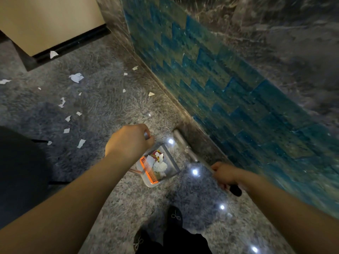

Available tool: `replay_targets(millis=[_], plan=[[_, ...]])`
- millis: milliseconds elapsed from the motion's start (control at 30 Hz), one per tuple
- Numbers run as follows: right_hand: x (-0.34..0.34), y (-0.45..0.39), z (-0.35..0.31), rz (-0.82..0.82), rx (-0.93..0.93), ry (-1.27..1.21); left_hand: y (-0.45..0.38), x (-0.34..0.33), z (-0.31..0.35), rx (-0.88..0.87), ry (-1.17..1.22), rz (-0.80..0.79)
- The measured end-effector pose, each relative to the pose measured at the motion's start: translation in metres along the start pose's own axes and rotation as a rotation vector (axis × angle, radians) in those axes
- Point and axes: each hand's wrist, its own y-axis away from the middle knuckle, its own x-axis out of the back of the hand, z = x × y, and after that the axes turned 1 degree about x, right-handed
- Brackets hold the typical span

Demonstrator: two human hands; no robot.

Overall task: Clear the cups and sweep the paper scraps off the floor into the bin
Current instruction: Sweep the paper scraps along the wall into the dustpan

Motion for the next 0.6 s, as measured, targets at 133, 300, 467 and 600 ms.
replay_targets(millis=[133, 300, 467, 600], plan=[[-0.03, 0.017, -0.005, -0.105, 0.046, -0.157, 0.002, 0.001, 0.001, 0.001, 0.002, 0.004], [-0.055, 0.039, -0.015, -0.184, 0.066, -0.261, 0.01, 0.003, -0.004, -0.016, -0.008, 0.024], [-0.057, 0.067, -0.028, -0.183, 0.093, -0.338, 0.024, 0.009, -0.016, 0.008, 0.036, 0.023], [-0.046, 0.085, -0.044, -0.163, 0.147, -0.278, 0.036, 0.016, -0.04, 0.163, 0.143, 0.042]])
